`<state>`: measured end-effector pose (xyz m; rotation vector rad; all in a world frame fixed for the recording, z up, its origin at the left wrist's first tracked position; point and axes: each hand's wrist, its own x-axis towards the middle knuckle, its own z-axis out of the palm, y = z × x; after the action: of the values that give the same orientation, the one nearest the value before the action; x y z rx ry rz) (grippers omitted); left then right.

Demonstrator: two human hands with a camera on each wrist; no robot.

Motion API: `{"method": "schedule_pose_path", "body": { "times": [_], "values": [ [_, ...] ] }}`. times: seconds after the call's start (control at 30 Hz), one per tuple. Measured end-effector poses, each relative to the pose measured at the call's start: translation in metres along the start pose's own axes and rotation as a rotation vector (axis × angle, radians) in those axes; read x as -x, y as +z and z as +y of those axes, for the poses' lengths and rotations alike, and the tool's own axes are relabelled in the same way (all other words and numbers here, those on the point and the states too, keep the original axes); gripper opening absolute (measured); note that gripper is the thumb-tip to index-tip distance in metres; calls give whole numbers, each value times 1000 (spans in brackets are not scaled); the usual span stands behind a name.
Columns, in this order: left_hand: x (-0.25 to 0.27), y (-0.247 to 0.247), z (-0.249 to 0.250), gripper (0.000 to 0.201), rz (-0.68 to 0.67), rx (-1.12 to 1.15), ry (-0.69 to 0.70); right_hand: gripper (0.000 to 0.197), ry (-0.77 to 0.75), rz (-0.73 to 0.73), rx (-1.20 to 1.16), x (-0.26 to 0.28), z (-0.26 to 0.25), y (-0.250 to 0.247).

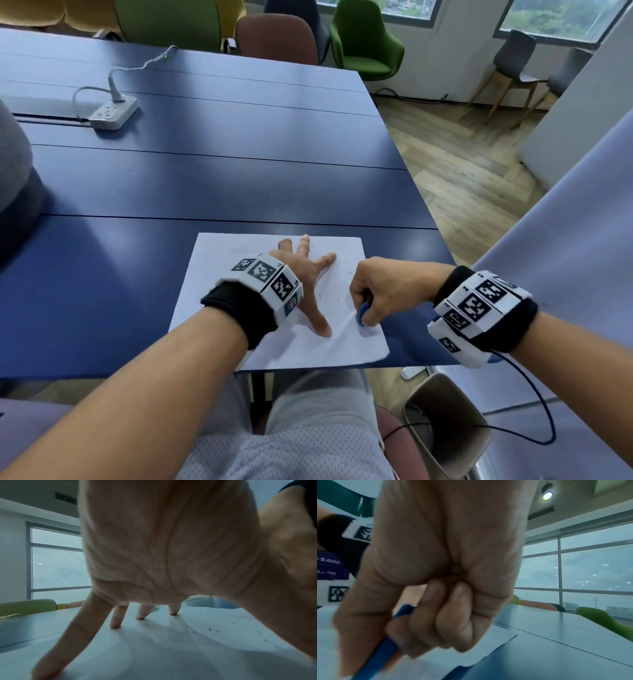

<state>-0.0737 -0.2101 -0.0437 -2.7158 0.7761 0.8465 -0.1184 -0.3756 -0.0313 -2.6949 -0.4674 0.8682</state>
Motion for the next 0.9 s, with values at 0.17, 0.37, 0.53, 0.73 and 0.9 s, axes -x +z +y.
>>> {"method": "schedule_pose_path", "body": {
  "times": [0.17, 0.37, 0.53, 0.73, 0.9],
  "values": [
    [1, 0, -1, 137, 14, 24, 11, 6, 25, 174, -54, 3, 10, -10],
    [4, 11, -3, 124, 83, 73, 53, 25, 35, 238, -81, -13, 11, -2],
    [3, 28, -7, 124, 69, 149, 48, 16, 26, 254, -99, -13, 15, -1],
    [14, 30, 2, 138, 19, 155, 25, 8, -81, 6, -54, -3, -6, 9],
    [15, 30, 1, 139, 20, 148, 15, 10, -32, 118, -101, -14, 6, -2]
  ]
}}
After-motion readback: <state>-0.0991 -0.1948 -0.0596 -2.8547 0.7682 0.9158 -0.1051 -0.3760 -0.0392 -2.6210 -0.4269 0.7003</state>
